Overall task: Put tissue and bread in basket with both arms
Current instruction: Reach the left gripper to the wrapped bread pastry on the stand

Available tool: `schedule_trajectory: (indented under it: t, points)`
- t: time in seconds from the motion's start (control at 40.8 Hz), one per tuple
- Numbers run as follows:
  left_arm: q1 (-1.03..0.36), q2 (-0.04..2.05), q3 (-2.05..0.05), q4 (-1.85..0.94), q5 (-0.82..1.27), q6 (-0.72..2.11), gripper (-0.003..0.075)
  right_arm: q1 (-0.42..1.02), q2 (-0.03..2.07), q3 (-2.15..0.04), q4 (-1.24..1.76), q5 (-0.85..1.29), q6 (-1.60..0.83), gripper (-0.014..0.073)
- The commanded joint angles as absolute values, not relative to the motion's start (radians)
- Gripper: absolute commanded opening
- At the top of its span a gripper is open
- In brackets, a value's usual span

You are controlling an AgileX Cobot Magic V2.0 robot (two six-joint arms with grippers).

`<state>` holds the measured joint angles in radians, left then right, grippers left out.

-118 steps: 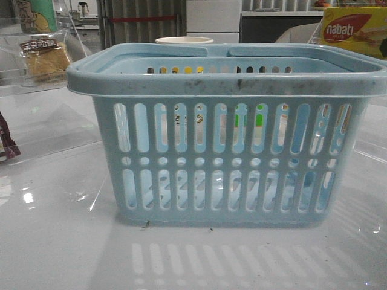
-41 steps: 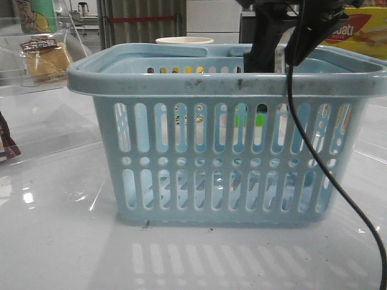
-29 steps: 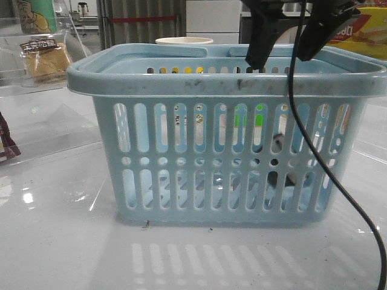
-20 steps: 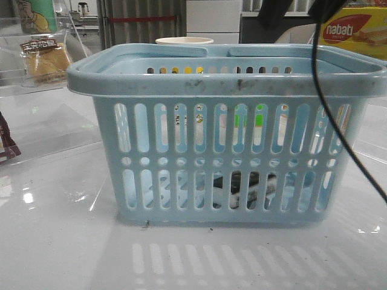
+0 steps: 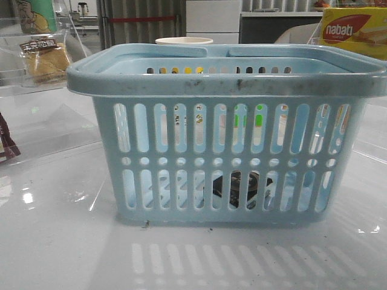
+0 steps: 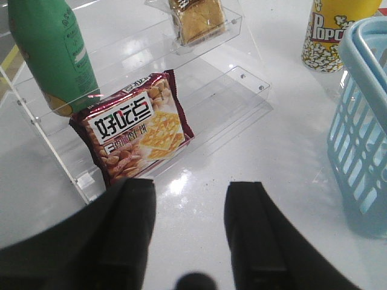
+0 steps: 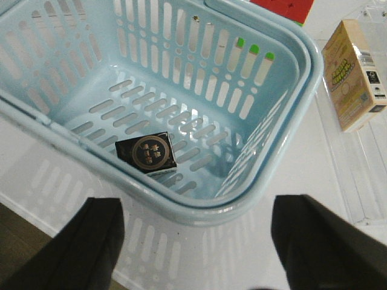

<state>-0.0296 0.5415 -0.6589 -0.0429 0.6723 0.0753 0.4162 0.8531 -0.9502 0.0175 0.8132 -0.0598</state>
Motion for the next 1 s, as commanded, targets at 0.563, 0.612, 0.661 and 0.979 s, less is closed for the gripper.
schedule_trajectory:
  t: [0.563, 0.612, 0.661, 0.979]
  points:
    - [-0.028, 1.198, -0.976, -0.052, 0.381, 0.066, 0.0613, 0.415, 0.694, -0.884, 0.01, 0.77, -0.071, 0.0605]
    - [-0.028, 1.261, -1.017, -0.054, 0.367, 0.066, 0.0613, 0.415, 0.694, -0.884, 0.01, 0.77, -0.071, 0.0605]
    - [-0.028, 1.323, -1.061, -0.054, 0.353, 0.066, 0.0613, 0.415, 0.694, -0.884, 0.01, 0.77, -0.071, 0.0605]
    - [-0.028, 1.619, -1.31, -0.054, 0.294, 0.066, 0.0613, 0.415, 0.694, -0.884, 0.01, 0.77, -0.071, 0.0605]
